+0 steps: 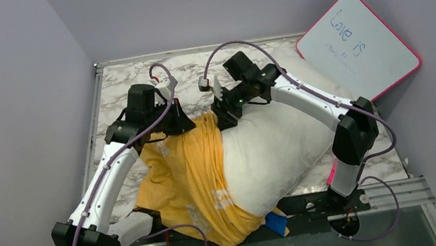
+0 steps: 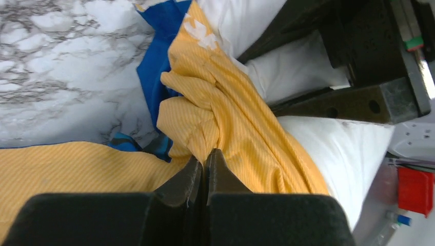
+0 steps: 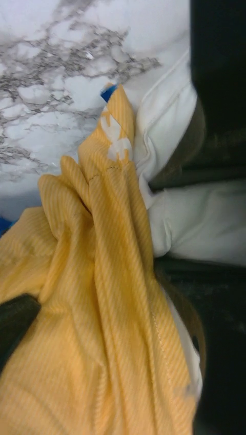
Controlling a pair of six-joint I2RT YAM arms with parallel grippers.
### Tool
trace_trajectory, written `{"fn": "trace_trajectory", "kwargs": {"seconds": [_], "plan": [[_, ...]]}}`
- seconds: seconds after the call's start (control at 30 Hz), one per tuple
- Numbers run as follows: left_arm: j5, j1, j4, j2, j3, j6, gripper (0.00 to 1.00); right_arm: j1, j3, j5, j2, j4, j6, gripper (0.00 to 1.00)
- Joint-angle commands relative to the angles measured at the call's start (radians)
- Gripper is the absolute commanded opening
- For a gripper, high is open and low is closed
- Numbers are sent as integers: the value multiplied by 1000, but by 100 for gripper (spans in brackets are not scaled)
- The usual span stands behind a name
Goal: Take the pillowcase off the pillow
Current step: Remove the pillow from the pillowcase.
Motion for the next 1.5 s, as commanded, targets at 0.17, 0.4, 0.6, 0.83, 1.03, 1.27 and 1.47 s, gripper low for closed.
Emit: {"fn": "trace_trajectory", "kwargs": {"seconds": [0.17, 0.4, 0.6, 0.83, 1.03, 1.27, 1.47], "plan": [[-212, 30, 30, 5, 185, 66, 0, 1, 57, 242, 9, -76, 49, 1], [-514, 64, -102, -37, 204, 90, 0, -7, 2, 577, -122, 138, 142, 1], [-619, 114, -138, -36, 240, 111, 0, -8, -17, 673, -171, 261, 216, 1], [-431, 130, -112, 15, 269, 122, 0, -8, -25, 563, -176, 269, 280, 1], [-679, 239, -173, -28, 218, 87, 0, -36, 13, 837, -183, 314, 394, 1], [-709, 488, -138, -26, 178, 89, 0, -48, 143, 844, -136, 302, 527, 1], [-373, 523, -95, -7, 141, 59, 85, -49, 242, 885, -12, 254, 570, 1]]}}
